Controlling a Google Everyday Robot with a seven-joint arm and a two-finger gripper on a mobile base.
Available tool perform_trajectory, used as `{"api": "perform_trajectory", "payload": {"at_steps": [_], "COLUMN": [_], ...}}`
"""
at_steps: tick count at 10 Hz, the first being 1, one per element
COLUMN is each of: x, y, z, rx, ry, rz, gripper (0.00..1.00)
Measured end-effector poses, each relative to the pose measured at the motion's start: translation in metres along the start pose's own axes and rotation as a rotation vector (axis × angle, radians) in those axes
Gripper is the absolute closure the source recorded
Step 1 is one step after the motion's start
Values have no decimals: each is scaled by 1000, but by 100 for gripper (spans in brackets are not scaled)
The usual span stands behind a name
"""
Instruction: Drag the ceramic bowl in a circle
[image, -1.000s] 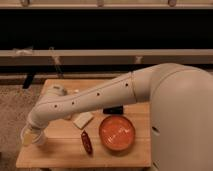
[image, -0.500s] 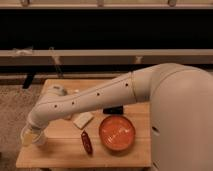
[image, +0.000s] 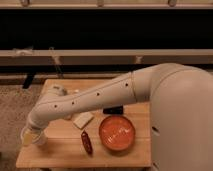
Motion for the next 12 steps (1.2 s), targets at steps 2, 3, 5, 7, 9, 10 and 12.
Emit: {"api": "perform_trajectory", "payload": {"at_steps": [2, 3, 5, 7, 9, 10, 12], "x": [13, 27, 66, 101, 151, 193, 239], "y": [-6, -11, -17, -20, -27, -35, -50], "z": [-13, -25, -62, -91, -120, -138, -158], "rx": [33, 52, 91, 112, 126, 140, 168], "ry": [76, 112, 185, 225, 264, 316, 391], "rz": [15, 30, 67, 97, 139, 176, 224], "gripper": [20, 20, 20, 20, 20, 20, 20]}}
